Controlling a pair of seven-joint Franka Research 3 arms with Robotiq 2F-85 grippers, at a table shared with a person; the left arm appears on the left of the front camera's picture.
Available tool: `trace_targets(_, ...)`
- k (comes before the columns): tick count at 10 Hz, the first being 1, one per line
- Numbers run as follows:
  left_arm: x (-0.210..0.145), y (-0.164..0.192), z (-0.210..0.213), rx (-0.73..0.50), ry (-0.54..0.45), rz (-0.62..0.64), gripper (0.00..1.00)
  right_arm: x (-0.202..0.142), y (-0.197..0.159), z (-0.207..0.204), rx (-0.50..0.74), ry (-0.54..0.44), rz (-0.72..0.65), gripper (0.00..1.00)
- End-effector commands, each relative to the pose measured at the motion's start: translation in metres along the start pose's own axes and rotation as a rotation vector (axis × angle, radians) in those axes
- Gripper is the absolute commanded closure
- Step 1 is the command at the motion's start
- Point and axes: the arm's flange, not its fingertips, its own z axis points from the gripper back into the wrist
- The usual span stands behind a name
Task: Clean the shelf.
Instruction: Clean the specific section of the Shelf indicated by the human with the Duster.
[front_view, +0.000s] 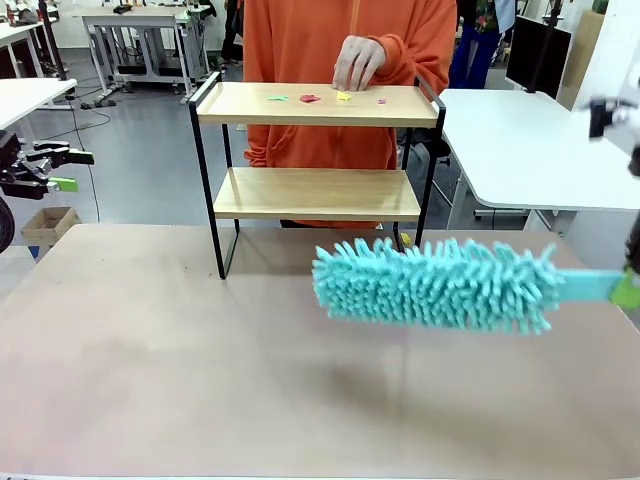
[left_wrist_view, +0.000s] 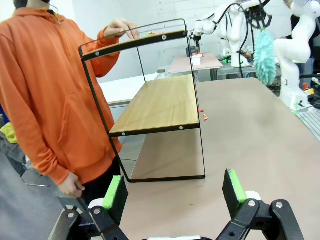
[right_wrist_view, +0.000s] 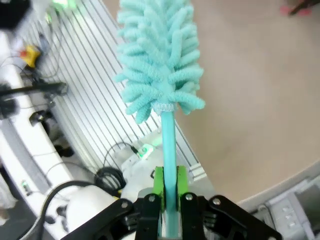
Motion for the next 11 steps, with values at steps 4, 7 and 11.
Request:
trace_targets(4, 0.003, -0.002, 0.001, 0.001, -0.004, -0.004, 0.0, 0.118, 0.028, 0.08, 0.018, -0.271, -0.296, 0.87)
trace_targets(7, 0.003, -0.002, 0.001, 0.001, -0.004, -0.004, 0.0, 0.171, 0.033, 0.092, 0.003, -0.378, -0.433, 0.87)
trace_targets(11, 0.003, -0.002, 0.001, 0.001, -0.004, -0.004, 0.0, 0.163, 0.031, 0.089, 0.015, -0.34, -0.375, 0.87)
